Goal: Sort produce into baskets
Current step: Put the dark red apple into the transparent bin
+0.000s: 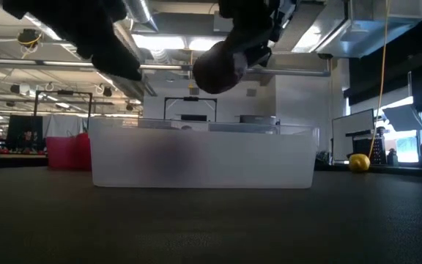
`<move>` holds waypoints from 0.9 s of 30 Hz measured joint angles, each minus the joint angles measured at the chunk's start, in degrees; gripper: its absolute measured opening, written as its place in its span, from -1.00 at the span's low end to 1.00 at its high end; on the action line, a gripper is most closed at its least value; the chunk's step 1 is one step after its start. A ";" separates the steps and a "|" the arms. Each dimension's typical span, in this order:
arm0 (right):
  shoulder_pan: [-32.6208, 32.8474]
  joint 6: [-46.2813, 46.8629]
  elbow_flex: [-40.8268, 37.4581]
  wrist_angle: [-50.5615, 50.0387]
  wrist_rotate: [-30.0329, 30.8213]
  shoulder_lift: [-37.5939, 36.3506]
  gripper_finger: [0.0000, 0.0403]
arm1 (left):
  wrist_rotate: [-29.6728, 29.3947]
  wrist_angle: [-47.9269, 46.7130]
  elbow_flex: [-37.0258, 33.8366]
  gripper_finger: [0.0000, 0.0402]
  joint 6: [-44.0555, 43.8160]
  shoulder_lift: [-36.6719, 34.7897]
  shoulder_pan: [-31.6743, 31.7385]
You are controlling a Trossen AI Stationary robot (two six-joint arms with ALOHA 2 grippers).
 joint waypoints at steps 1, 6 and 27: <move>0.00 0.02 0.24 -0.11 -0.02 0.41 -0.20 | -0.01 0.52 -0.74 0.58 -0.25 -0.52 0.00; -0.03 0.28 0.49 -1.02 -0.02 1.91 -0.20 | -0.03 1.19 -2.26 0.58 -2.10 -0.94 0.00; -1.42 -1.11 -1.21 -9.83 10.96 10.28 -0.20 | -0.03 2.59 -2.24 0.58 -2.85 -0.87 0.00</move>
